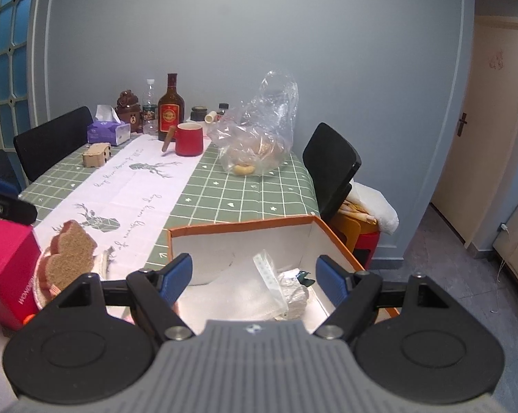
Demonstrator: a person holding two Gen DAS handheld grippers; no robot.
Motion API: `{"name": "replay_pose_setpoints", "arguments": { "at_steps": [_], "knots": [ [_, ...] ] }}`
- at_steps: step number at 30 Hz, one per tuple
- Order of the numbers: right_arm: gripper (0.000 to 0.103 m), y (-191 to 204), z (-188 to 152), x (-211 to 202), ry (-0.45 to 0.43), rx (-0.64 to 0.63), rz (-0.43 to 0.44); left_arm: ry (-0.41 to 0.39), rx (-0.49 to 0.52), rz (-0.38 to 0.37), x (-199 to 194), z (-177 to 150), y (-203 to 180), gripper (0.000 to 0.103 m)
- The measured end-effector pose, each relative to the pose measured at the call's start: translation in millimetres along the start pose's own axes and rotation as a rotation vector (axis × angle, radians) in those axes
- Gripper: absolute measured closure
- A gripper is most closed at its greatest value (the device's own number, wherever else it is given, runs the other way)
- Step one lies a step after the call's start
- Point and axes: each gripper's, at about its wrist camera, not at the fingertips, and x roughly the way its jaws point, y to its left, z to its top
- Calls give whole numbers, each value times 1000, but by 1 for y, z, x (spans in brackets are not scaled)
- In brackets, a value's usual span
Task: Organize soft objects
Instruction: 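Move the left tool to the yellow snack bag while the right tool approaches the pink crocheted item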
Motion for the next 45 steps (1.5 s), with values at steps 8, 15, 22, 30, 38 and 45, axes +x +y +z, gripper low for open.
{"name": "replay_pose_setpoints", "arguments": {
  "at_steps": [8, 15, 22, 30, 38, 45],
  "knots": [
    [24, 23, -2, -21, -35, -43, 73, 1, -23, -32, -15, -34, 13, 33],
    [25, 51, -26, -23, -11, -173, 90, 16, 48, -15, -7, -87, 2, 33],
    [26, 76, -45, -15, 28, -172, 155, 0, -31, -45, 9, -130, -2, 29],
    [26, 103, -59, 6, 65, -208, 165, 8, -212, -40, 25, -155, 16, 25],
    [27, 112, -67, 29, 124, -200, 179, 53, -382, -71, 47, -172, 22, 21],
    [30, 118, -74, 44, 166, -216, 156, 26, -484, -57, 57, -184, 24, 16]
  ]
}}
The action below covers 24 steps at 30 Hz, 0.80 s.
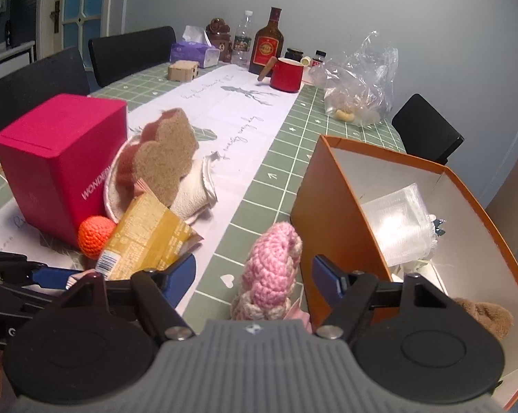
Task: Organize soft objects
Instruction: 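Move the left tool to the yellow snack bag while the right tool approaches the pink crocheted item, then grasp the yellow snack bag with the left tool while the right tool grasps the pink crocheted item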
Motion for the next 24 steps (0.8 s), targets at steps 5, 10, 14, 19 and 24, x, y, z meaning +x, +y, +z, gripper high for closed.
{"name": "replay_pose_setpoints", "arguments": {
  "at_steps": [5, 10, 14, 19, 24],
  "knots": [
    [31, 1, 0, 12, 35, 4, -7, -19, -4, -13, 2, -2, -2, 16],
    [39, -4, 1, 24, 59, 57, 3, -32, -41, -46, 4, -2, 2, 16],
    [41, -6, 0, 31, 76, 75, 5, -29, -30, -63, 7, -1, 1, 16],
    [50, -10, -2, 40, 99, 98, 11, -40, -56, -70, 10, 3, 2, 16],
    [63, -13, -4, 43, 110, 108, 8, -38, -63, -76, 12, 6, 4, 21]
  ]
}}
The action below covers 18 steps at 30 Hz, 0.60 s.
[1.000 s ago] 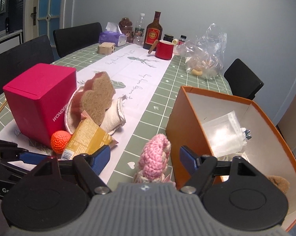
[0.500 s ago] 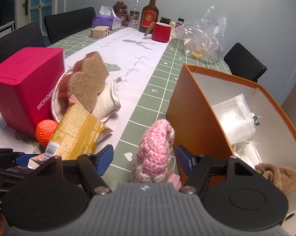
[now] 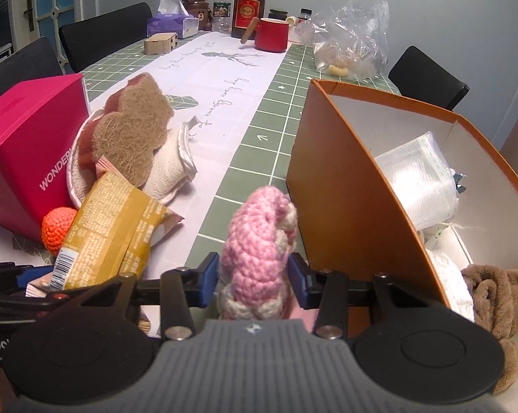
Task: Organize soft objects
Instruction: 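Grasp the yellow snack bag with the left tool while the right tool grasps the pink crocheted item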
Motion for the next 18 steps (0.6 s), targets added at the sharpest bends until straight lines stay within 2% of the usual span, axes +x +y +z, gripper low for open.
{"name": "replay_pose_setpoints", "arguments": {
  "at_steps": [3, 8, 12, 14, 18],
  "knots": [
    [66, -1, 0, -1, 1, 4, 5, 7, -3, -13, -1, 0, 1, 25],
    [69, -1, 0, -2, 2, 4, 9, 19, -10, -46, -1, 2, 1, 38],
    [73, -1, -1, -5, 0, 8, 18, 24, 32, -47, -3, 3, -5, 48],
    [73, -2, -1, -7, -1, 9, 22, 32, 47, -62, -5, 4, -8, 58],
    [75, -2, -2, -10, -2, 9, 28, 41, 67, -75, -8, 5, -12, 64]
  ]
}}
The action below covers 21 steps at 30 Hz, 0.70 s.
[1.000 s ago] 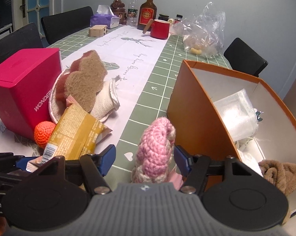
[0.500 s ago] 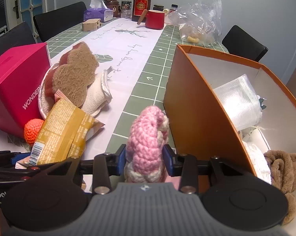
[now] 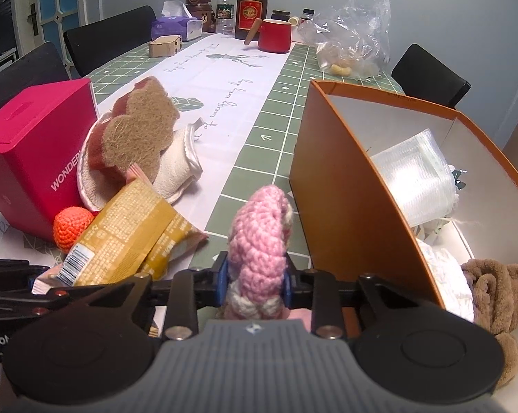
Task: Organize soft objects
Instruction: 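Grasp the yellow snack bag with the left tool while the right tool grasps the pink crocheted item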
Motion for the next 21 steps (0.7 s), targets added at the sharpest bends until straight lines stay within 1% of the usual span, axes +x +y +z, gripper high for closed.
{"name": "replay_pose_setpoints", "arguments": {
  "at_steps": [7, 21],
  "knots": [
    [75, -4, 3, -12, -24, 24, 18, 14, 26, -8, -4, -1, -1, 71],
    [75, -13, 6, -38, -68, 62, 65, 7, 59, -22, -26, 2, -3, 75]
  ]
}}
